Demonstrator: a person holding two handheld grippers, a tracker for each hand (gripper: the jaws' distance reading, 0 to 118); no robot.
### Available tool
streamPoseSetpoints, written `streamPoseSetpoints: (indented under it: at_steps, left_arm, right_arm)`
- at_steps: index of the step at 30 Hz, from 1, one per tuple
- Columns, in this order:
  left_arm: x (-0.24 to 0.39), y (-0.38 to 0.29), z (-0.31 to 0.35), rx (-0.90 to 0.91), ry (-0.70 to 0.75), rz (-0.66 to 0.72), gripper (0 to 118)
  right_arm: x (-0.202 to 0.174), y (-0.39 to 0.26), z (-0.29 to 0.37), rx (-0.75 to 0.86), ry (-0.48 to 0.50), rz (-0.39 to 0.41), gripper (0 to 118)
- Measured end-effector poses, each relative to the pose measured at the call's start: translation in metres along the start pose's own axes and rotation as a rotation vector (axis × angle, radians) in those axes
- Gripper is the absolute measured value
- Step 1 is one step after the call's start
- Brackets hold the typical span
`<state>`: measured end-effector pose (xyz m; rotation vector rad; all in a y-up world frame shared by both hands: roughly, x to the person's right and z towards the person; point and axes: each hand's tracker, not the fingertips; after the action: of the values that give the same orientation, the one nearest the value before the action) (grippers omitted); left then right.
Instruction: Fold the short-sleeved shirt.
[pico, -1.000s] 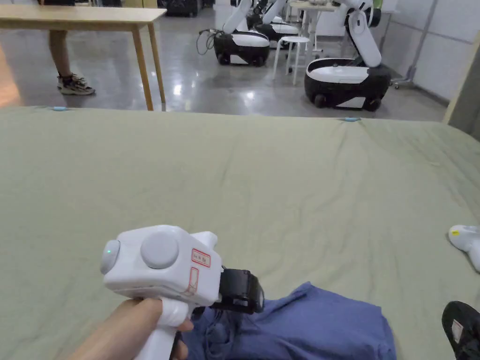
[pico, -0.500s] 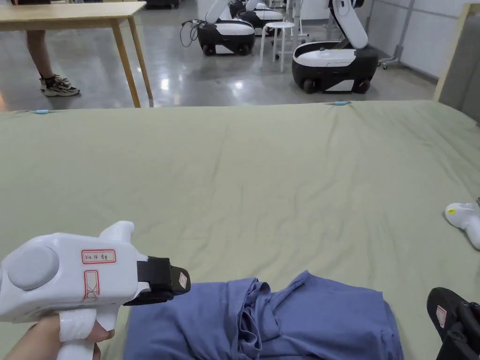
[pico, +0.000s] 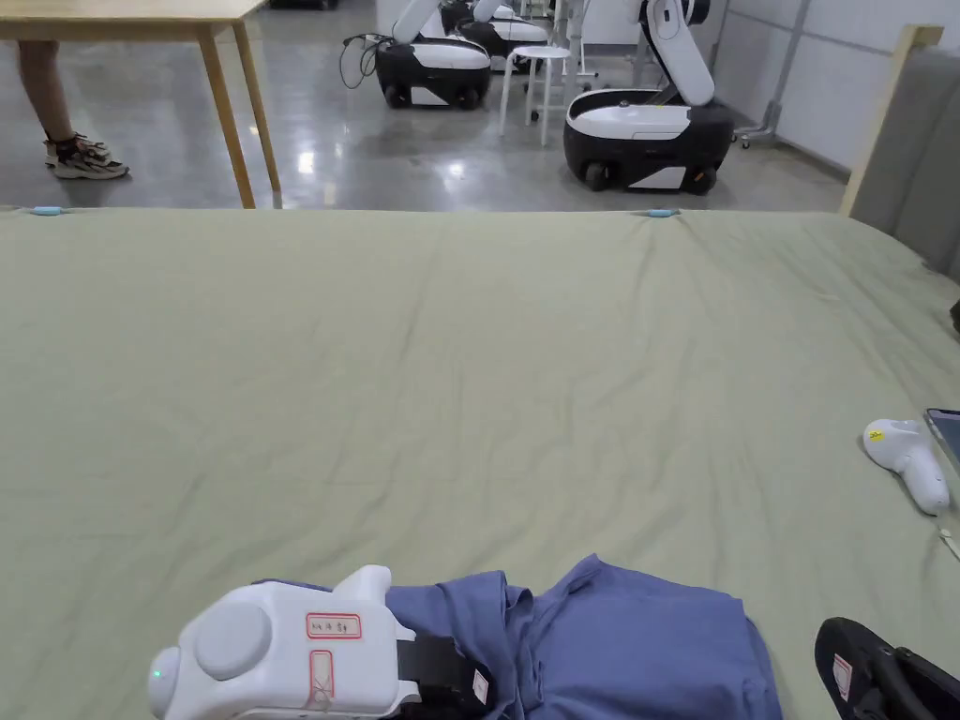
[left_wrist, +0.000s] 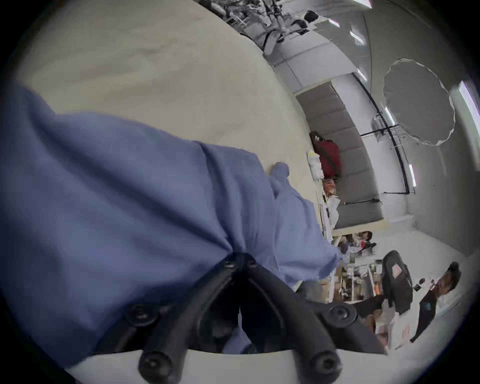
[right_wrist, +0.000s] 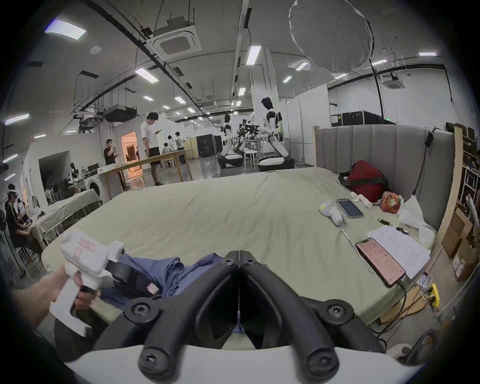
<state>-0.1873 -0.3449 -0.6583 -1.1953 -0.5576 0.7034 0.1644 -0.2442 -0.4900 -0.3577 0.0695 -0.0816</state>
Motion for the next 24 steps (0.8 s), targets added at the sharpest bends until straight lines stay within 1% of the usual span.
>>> streamPoseSetpoints:
  at_steps: [1,3,6,9,10,12,14,15,16,17,18,19,20,21,22,23,24]
  left_arm:
    - [0.003,0.000,0.018,0.033,0.005,-0.052,0]
    - [0.010,-0.004,0.055,0.073,-0.016,-0.094,0]
    - [-0.004,-0.004,0.113,0.153,0.016,-0.079,0]
    - [-0.035,0.001,0.154,0.212,0.105,-0.058,0]
    - [-0.041,0.002,0.159,0.218,0.144,-0.032,0]
    - [-0.059,0.006,0.164,0.208,0.164,-0.013,0]
    - [-0.070,0.010,0.160,0.200,0.156,-0.024,0]
    - [-0.075,0.011,0.155,0.189,0.145,-0.020,2]
    - [-0.080,0.012,0.150,0.177,0.124,-0.018,7]
    - [-0.084,0.012,0.146,0.178,0.072,-0.018,21]
    - [-0.087,0.014,0.141,0.164,0.017,-0.001,53]
    - [-0.090,0.016,0.134,0.144,-0.021,0.020,110]
    - [-0.093,0.016,0.126,0.118,-0.047,0.034,118]
    - [-0.095,0.016,0.117,0.087,-0.088,0.038,116]
    - [-0.094,0.020,0.112,0.073,-0.117,0.071,116]
    - [-0.094,0.023,0.105,0.079,-0.111,0.110,116]
    - [-0.092,0.026,0.098,0.077,-0.134,0.103,116]
  right_arm:
    - [-0.001,0.001,-0.001,0.001,0.001,0.002,1]
    - [-0.004,0.003,-0.004,0.005,0.006,0.000,1]
    - [-0.011,0.004,-0.010,0.005,0.020,0.011,1]
    - [-0.019,0.004,-0.012,0.002,0.038,0.031,1]
    - [-0.022,0.004,-0.012,0.000,0.045,0.033,1]
    - [-0.027,0.003,-0.013,-0.006,0.053,0.037,1]
    - [-0.032,0.003,-0.012,-0.009,0.059,0.041,1]
    - [-0.033,0.004,-0.012,-0.010,0.062,0.042,1]
    - [-0.035,0.004,-0.011,-0.013,0.063,0.045,1]
    - [-0.037,0.005,-0.011,-0.013,0.063,0.051,1]
    - [-0.038,0.005,-0.010,-0.013,0.062,0.057,1]
    - [-0.038,0.006,-0.010,-0.014,0.061,0.060,1]
    - [-0.038,0.008,-0.010,-0.014,0.060,0.062,1]
    - [-0.038,0.009,-0.009,-0.013,0.059,0.066,1]
    - [-0.038,0.010,-0.009,-0.010,0.054,0.071,1]
    - [-0.038,0.011,-0.009,-0.010,0.052,0.074,1]
    - [-0.038,0.012,-0.009,-0.010,0.050,0.076,1]
